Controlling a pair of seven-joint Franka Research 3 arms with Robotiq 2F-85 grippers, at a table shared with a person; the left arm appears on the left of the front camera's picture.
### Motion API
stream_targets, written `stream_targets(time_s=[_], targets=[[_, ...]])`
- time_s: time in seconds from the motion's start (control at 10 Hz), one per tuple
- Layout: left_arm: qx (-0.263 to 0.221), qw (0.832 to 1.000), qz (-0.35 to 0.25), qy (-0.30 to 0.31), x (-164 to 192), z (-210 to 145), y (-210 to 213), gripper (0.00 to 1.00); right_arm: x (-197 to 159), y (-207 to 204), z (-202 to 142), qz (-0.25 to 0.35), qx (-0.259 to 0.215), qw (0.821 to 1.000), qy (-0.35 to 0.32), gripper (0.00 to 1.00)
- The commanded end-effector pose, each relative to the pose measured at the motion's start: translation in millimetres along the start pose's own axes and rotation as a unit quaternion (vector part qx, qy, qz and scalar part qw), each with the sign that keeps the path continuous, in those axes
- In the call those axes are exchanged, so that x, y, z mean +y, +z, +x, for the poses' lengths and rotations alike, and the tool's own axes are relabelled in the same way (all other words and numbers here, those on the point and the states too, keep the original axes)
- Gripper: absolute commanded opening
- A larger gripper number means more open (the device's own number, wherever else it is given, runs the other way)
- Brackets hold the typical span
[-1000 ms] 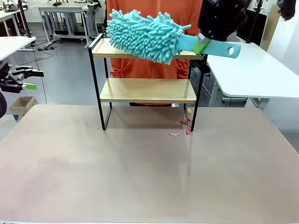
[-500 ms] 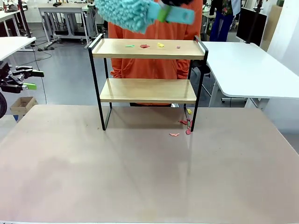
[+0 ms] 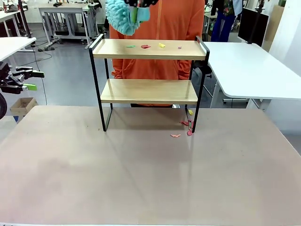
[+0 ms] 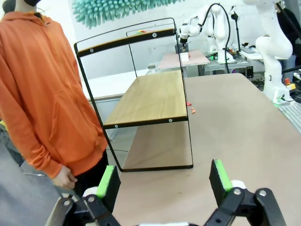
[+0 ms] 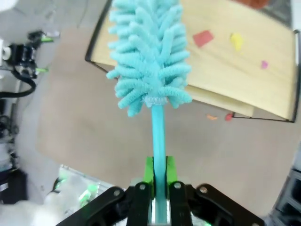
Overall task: Clean the shelf.
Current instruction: Clean the specific section of the Shelf indicated by the human with the Duster.
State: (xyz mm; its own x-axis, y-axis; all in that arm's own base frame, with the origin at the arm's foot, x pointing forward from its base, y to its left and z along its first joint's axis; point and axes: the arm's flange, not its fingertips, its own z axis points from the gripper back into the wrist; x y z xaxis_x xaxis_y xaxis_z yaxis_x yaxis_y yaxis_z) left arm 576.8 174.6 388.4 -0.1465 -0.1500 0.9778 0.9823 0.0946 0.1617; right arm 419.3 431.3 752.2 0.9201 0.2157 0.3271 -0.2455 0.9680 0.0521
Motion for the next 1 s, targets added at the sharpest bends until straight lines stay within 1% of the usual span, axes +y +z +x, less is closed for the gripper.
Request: stream_targets(time_s=[0.0, 0.1, 0.4, 0.9], targets=[[-0.002, 1.000, 0.001, -0.002, -1.8, 3.7, 0.8, 1.00, 47.6, 27.0, 50.6, -0.028, -0.007, 0.999, -0.020, 0.13], [-0.002, 1.000, 0.001, -0.002, -1.8, 3.7, 0.8, 1.00, 57.3, 17.9, 56.8, -0.039, -0.010, 0.999, -0.025, 0.13], [-0.002, 1.000, 0.001, -0.002, -1.8, 3.7, 0.8, 1.00, 71.3, 3.1, 66.7, -0.035, -0.027, 0.998, -0.048, 0.13], [-0.002, 1.000, 0.001, -0.002, -1.8, 3.7, 0.8, 1.00, 83.4, -13.4, 61.4, -0.021, -0.032, 0.998, -0.053, 0.13]])
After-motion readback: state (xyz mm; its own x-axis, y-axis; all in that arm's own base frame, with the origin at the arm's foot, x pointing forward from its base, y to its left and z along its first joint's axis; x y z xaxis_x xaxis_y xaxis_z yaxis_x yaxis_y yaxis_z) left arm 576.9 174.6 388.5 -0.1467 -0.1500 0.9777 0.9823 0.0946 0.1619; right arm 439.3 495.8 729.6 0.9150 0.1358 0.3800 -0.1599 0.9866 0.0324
